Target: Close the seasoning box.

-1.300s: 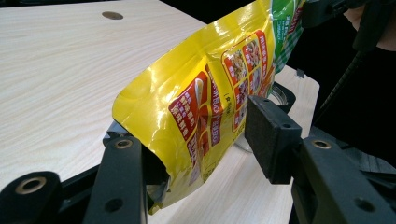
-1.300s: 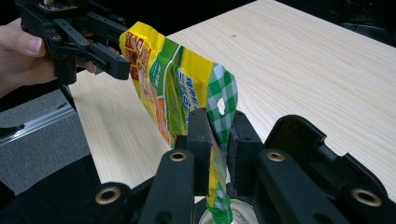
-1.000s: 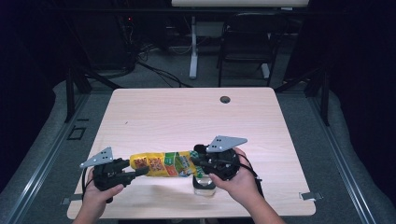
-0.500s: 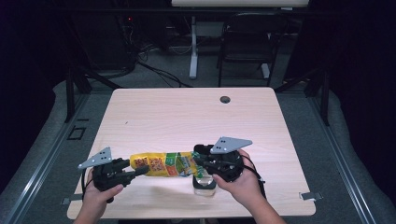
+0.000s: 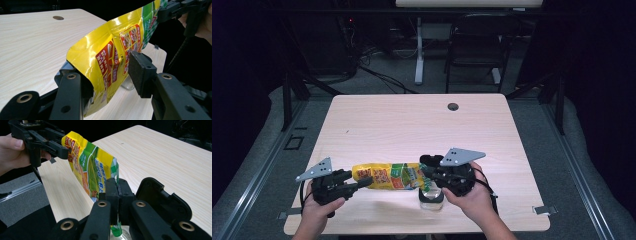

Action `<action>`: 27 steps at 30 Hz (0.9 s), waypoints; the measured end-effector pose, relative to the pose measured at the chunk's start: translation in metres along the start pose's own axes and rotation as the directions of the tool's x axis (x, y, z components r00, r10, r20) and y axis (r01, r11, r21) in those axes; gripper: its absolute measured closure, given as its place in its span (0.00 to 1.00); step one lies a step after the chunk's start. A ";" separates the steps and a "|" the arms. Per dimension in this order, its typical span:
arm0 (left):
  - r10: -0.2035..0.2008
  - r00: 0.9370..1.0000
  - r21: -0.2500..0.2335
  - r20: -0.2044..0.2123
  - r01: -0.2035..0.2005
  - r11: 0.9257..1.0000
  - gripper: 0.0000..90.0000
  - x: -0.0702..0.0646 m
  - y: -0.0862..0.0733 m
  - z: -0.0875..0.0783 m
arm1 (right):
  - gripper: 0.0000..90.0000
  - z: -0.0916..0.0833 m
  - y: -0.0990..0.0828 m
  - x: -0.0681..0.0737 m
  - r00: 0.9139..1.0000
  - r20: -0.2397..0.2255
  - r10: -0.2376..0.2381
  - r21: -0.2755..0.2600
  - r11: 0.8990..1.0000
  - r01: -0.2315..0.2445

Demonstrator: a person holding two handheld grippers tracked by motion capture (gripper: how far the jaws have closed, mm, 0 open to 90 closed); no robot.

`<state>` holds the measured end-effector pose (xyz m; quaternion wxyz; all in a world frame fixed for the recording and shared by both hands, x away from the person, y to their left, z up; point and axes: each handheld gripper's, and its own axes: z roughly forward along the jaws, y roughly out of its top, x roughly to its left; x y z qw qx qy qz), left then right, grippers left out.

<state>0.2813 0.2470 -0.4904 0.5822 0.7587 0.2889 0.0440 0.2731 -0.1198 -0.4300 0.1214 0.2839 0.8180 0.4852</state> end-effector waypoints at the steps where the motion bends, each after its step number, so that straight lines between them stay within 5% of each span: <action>1: 0.003 1.000 -0.002 -0.005 -0.003 1.000 0.65 -0.001 0.001 0.000 | 0.99 0.000 0.000 0.000 1.000 0.000 0.003 -0.003 1.000 -0.003; 27: 0.022 1.000 -0.024 -0.015 -0.022 0.999 0.65 -0.010 0.005 -0.001 | 1.00 -0.005 -0.017 0.000 0.998 -0.006 0.060 -0.087 0.994 -0.060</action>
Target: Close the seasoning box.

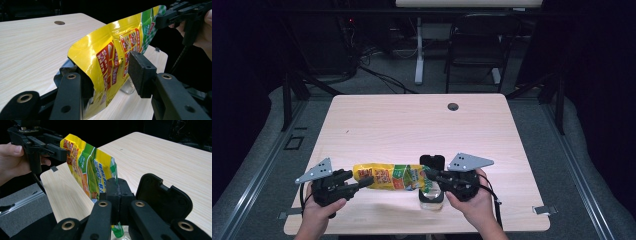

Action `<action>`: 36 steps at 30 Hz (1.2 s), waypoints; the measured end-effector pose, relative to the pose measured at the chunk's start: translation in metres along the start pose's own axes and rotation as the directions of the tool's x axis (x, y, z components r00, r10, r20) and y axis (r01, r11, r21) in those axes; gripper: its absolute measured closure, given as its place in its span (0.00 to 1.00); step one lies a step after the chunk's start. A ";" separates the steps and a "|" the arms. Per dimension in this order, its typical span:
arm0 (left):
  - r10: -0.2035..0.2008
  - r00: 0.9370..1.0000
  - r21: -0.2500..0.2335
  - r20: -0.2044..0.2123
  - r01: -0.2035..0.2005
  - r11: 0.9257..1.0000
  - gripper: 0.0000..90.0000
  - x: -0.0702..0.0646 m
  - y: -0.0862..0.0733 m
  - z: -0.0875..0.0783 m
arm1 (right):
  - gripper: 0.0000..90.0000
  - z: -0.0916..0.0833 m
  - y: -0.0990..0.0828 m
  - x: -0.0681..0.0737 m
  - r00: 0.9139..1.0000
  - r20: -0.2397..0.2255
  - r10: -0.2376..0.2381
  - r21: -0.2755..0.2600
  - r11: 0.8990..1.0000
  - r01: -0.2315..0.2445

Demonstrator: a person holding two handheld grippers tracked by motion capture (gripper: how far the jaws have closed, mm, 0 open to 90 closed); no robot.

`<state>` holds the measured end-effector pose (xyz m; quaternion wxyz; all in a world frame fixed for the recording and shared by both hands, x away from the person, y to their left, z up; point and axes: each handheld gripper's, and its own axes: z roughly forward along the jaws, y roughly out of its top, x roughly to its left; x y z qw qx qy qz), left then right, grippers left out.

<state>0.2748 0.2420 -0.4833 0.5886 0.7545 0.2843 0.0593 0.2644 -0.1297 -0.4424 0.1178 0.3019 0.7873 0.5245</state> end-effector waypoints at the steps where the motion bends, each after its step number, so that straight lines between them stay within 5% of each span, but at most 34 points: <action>1: -0.002 1.000 -0.001 0.000 0.002 1.000 0.65 0.000 0.000 0.000 | 0.99 -0.001 0.000 0.000 1.000 0.003 -0.005 0.004 1.000 0.005; 36: 0.017 1.000 -0.029 -0.005 -0.017 0.999 0.67 -0.006 0.003 -0.001 | 0.98 -0.002 -0.006 -0.002 1.000 0.026 0.008 -0.025 1.000 -0.008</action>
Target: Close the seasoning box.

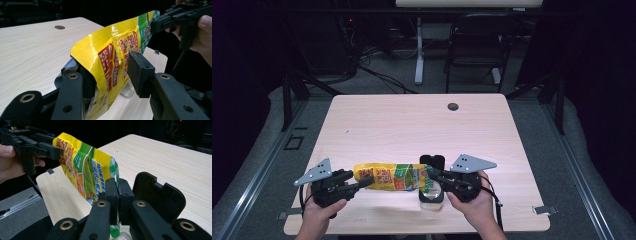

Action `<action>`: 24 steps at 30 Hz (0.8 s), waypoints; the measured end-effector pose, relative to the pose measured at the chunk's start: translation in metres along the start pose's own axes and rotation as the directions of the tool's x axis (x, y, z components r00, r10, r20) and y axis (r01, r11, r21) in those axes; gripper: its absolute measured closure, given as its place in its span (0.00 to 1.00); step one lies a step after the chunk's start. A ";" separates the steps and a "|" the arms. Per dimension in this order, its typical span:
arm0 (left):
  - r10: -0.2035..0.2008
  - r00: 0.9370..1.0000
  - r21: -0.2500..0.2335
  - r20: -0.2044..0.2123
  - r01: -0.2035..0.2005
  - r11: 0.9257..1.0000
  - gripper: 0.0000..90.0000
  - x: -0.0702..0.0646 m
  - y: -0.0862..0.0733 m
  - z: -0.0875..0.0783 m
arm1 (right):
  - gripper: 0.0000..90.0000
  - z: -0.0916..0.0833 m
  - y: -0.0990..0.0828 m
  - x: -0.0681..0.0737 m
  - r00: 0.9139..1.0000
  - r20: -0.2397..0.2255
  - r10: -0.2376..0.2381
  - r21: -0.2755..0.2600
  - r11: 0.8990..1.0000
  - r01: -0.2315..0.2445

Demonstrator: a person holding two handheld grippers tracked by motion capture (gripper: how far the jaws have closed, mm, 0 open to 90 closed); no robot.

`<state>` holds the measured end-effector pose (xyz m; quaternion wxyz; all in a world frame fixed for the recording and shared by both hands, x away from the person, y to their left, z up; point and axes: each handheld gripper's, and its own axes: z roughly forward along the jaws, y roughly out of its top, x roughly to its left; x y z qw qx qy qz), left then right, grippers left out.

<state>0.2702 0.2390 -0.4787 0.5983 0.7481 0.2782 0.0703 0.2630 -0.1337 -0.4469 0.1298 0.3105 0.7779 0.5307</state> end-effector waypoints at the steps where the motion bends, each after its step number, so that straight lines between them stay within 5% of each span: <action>1: 0.003 1.000 -0.005 -0.003 -0.003 1.000 0.67 0.000 0.000 0.000 | 0.98 0.000 0.000 0.000 1.000 0.003 -0.001 0.001 1.000 0.001; 24: 0.003 1.000 -0.045 0.011 -0.003 0.999 0.73 -0.005 0.002 -0.001 | 0.97 -0.003 -0.003 -0.003 1.000 0.009 0.011 -0.002 1.000 -0.011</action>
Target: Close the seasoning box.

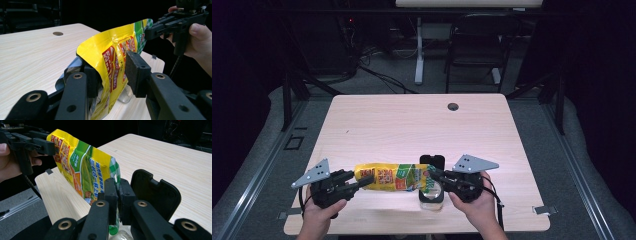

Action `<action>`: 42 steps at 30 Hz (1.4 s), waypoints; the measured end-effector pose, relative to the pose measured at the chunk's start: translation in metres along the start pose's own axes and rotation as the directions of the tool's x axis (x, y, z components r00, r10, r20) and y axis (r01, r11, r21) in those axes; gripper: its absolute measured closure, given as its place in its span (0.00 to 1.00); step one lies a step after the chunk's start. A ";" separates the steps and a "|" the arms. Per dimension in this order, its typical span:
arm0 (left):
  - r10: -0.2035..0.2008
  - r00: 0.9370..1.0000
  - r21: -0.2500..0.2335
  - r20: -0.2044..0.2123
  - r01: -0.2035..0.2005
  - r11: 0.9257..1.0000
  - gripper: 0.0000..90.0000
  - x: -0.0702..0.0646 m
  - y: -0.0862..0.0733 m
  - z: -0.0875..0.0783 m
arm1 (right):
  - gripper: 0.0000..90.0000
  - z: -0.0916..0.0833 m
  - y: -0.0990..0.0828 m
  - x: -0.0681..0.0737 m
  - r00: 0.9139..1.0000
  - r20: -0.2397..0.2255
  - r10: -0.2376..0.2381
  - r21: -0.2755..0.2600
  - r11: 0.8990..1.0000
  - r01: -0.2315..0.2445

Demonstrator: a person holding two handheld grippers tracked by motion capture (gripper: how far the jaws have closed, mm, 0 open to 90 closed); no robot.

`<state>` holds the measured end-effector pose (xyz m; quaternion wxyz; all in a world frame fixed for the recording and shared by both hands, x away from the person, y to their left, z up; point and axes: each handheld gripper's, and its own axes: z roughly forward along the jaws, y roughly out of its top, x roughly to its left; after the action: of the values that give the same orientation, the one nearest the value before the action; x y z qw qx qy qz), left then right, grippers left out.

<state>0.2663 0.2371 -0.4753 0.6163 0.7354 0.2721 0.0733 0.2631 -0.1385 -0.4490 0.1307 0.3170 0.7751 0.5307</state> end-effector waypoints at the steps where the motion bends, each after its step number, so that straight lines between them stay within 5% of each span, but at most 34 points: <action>1: 0.001 1.000 0.000 -0.001 -0.001 1.000 0.73 0.000 0.000 0.000 | 0.97 0.000 0.000 0.000 1.000 0.000 0.003 -0.002 1.000 -0.003; 42: 0.013 1.000 -0.021 -0.015 -0.013 1.000 0.79 -0.007 0.004 0.001 | 0.96 -0.001 -0.005 -0.004 1.000 0.007 0.027 -0.016 0.999 -0.027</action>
<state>0.2619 0.2325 -0.4700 0.6215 0.7300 0.2710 0.0855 0.2632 -0.1429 -0.4536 0.1287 0.3283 0.7659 0.5376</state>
